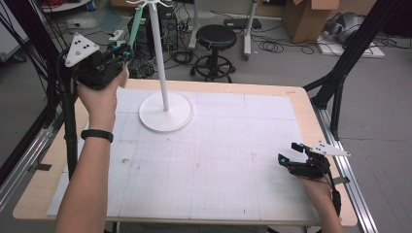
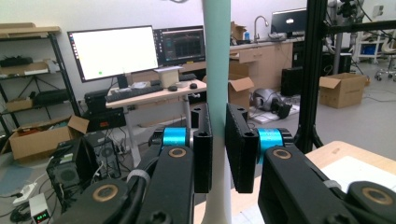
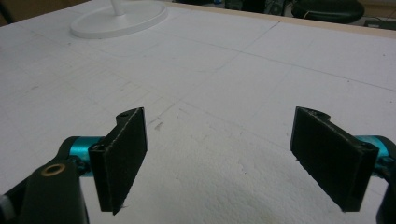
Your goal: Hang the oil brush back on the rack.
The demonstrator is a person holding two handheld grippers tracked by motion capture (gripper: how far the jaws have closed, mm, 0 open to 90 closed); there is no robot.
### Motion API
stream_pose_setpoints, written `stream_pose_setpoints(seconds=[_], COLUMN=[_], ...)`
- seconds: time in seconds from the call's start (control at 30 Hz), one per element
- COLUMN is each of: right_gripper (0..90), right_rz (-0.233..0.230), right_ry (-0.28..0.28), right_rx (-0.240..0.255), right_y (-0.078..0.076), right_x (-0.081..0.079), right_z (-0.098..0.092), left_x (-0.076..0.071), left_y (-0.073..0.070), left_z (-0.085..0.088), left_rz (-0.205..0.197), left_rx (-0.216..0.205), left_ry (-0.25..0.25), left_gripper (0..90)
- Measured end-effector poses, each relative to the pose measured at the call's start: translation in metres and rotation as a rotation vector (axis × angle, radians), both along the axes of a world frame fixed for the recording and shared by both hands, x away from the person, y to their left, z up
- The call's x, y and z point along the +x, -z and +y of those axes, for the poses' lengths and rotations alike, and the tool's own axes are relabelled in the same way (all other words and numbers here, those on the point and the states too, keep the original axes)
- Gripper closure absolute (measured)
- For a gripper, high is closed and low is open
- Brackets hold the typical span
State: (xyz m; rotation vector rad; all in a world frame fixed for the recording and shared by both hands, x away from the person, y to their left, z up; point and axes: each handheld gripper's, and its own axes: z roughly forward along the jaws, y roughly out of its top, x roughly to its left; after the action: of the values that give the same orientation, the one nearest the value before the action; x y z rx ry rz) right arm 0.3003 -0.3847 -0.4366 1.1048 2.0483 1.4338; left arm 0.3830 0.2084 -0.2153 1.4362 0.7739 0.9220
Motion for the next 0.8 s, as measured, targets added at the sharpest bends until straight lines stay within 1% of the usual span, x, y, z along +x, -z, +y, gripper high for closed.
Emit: stream_pose_setpoints(seconds=[0.1,0.17,0.2,0.23,0.33,0.4,0.43,0.5,0.6,0.67,0.7,0.73,0.8], right_gripper=[18.3,18.3,18.3,18.3,18.3,18.3,18.3,18.3,18.3,18.3,18.3,18.3,18.3], right_rz=[-0.001,0.0,-0.002,0.0,0.0,0.001,-0.001,0.0,0.001,-0.001,-0.001,-0.001,-0.001], right_ry=[-0.002,0.0,-0.002,-0.001,-0.002,-0.002,-0.003,-0.004,-0.003,-0.006,-0.004,-0.004,-0.004], right_rx=[-0.001,0.0,-0.001,0.0,0.001,0.002,0.001,0.0,0.0,-0.003,-0.005,-0.007,-0.008], right_y=[0.0,0.0,0.0,0.0,0.0,0.0,0.0,0.0,0.0,0.0,0.0,0.0,0.0], right_x=[0.0,0.0,0.0,0.0,0.0,0.0,0.0,0.0,0.0,0.0,0.0,0.0,0.0], right_z=[0.0,0.0,0.0,0.0,-0.001,-0.001,-0.001,0.0,0.0,0.0,0.0,0.0,0.0], left_x=[0.001,0.003,0.002,0.003,0.005,0.005,0.004,0.002,-0.006,-0.012,-0.016,-0.02,-0.028], left_y=[0.0,0.001,0.001,0.002,0.003,0.004,0.005,0.007,0.01,0.014,0.016,0.018,0.023], left_z=[-0.002,-0.003,-0.003,-0.004,-0.001,0.001,0.001,0.002,0.002,0.004,0.004,0.006,0.008], left_rz=[0.01,0.023,0.029,0.035,0.075,0.097,0.109,0.125,0.132,0.144,0.148,0.149,0.153], left_rx=[0.009,0.01,0.02,0.02,0.008,0.015,0.019,0.031,0.049,0.07,0.07,0.071,0.086], left_ry=[0.004,0.022,0.008,0.006,0.015,0.024,0.029,0.044,0.076,0.098,0.112,0.128,0.145], left_gripper=[81.1,80.3,79.9,74.8,61.6,51.7,44.7,35.8,27.8,23.9,21.6,20.4,18.1])
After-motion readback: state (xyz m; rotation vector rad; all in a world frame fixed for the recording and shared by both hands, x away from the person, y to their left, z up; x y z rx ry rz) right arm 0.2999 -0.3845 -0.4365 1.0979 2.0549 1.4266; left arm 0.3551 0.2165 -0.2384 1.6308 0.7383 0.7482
